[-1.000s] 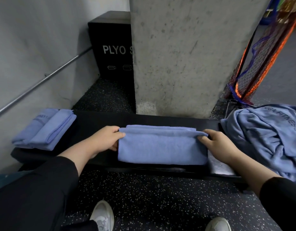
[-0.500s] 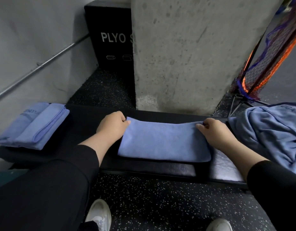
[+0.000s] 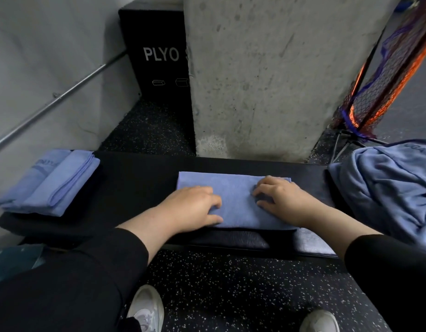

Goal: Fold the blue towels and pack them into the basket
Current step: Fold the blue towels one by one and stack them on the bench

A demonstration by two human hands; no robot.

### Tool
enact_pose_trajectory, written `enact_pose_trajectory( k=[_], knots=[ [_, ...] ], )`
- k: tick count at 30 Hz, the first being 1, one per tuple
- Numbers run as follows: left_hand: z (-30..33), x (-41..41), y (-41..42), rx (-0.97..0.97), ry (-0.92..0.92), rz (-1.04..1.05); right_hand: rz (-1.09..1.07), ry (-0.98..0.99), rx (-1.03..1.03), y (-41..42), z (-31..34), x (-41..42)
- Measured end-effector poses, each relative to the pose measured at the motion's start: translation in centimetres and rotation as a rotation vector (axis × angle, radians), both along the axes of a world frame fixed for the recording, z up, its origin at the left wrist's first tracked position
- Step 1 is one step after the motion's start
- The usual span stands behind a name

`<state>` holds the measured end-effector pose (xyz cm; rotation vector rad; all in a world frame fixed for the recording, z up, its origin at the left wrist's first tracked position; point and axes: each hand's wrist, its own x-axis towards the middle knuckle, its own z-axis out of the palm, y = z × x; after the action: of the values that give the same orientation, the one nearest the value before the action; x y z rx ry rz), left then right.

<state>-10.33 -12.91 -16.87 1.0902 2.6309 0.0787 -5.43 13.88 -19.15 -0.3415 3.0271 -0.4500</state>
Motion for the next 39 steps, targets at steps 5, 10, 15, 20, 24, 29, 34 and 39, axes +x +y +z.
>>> enact_pose_trajectory(
  k=[5,10,15,20,24,29,34,39],
  knots=[
    [0.2,-0.4,-1.2,-0.068,0.053,-0.049,-0.114,0.012,0.122,-0.4,0.4,0.2],
    [-0.9,-0.4,-2.2,-0.023,0.21,-0.063,-0.138,-0.018,0.147,-0.4,1.0,0.8],
    [0.1,-1.1,-2.1,-0.072,0.257,0.128,-0.132,0.002,0.112,0.2,1.1,0.7],
    [2.4,1.1,0.5,-0.003,0.025,0.114,-0.106,-0.093,-0.004,1.4,0.3,0.9],
    [1.4,1.6,0.7,-0.096,0.037,0.091,-0.119,-0.091,-0.027,1.6,0.4,0.7],
    [0.3,0.1,0.4,-0.201,0.073,0.166,-0.118,-0.093,-0.075,1.2,0.8,1.0],
    [-0.4,-0.8,0.2,-0.072,0.209,0.349,-0.003,-0.139,-0.078,-0.1,1.5,2.1],
    [-0.2,-1.0,-0.2,-0.102,0.035,0.199,0.049,-0.157,-0.104,-0.7,1.5,2.5]
  ],
)
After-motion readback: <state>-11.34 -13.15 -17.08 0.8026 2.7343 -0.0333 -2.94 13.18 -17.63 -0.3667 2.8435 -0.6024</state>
